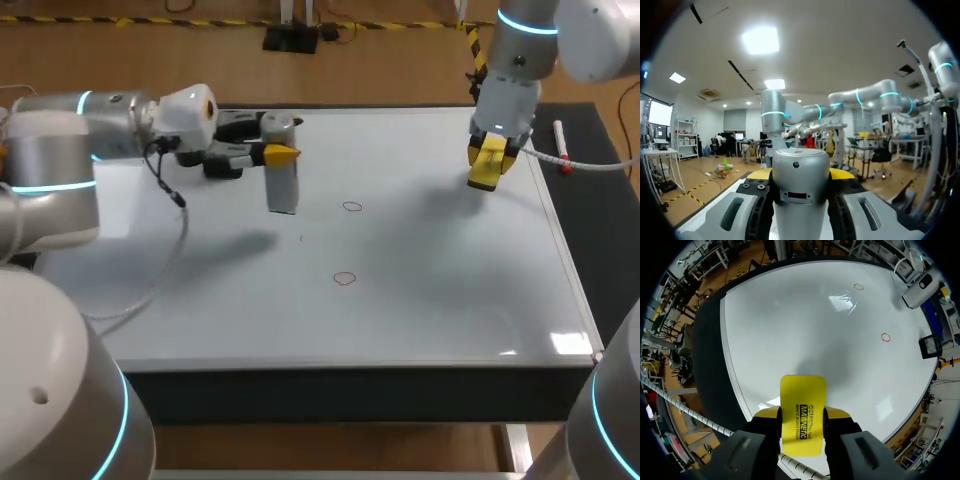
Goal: Pick up the inspection probe, press it on each red-marked spot on the whiteboard one by one, put down the probe, pick up the eraser, and wipe off all the red marks.
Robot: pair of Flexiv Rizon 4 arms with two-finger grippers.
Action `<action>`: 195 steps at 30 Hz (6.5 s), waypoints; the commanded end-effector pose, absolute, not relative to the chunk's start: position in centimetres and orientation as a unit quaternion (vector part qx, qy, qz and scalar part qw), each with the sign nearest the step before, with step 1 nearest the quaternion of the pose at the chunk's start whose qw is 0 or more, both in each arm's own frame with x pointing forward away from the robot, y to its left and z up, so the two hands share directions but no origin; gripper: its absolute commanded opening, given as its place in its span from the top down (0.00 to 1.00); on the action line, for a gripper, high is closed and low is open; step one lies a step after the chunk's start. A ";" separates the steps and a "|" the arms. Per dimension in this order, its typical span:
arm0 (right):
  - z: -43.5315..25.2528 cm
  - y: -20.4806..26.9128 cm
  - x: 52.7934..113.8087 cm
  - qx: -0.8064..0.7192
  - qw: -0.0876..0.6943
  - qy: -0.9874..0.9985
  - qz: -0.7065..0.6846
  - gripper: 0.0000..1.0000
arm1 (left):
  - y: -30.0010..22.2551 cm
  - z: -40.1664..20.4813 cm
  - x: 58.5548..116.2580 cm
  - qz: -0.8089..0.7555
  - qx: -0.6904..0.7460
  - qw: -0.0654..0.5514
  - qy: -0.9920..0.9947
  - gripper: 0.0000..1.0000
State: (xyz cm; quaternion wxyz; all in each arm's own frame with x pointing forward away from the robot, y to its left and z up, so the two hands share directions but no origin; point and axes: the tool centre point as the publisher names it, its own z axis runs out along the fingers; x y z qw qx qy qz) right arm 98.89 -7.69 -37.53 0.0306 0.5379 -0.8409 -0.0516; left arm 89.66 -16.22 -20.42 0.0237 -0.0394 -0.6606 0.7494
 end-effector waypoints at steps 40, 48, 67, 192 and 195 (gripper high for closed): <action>-37.5 -7.7 99.0 0.539 0.032 -0.840 -0.050 1.00 | -27.5 -24.5 93.6 0.748 -0.058 0.075 -0.657 1.00; -37.5 -7.7 99.0 0.539 0.032 -0.840 -0.050 1.00 | -28.0 -25.3 94.2 0.751 -0.049 0.067 -0.656 1.00; -37.5 -7.7 99.0 0.539 0.032 -0.840 -0.050 1.00 | -27.7 -25.7 95.4 0.758 -0.031 0.047 -0.649 1.00; -37.4 9.1 95.0 0.663 0.039 -0.747 -0.041 1.00 | 5.3 -20.4 93.0 0.734 0.119 -0.190 -0.641 1.00; -37.5 11.3 94.5 0.670 0.041 -0.740 -0.039 1.00 | 5.3 -20.4 93.0 0.734 0.119 -0.190 -0.641 1.00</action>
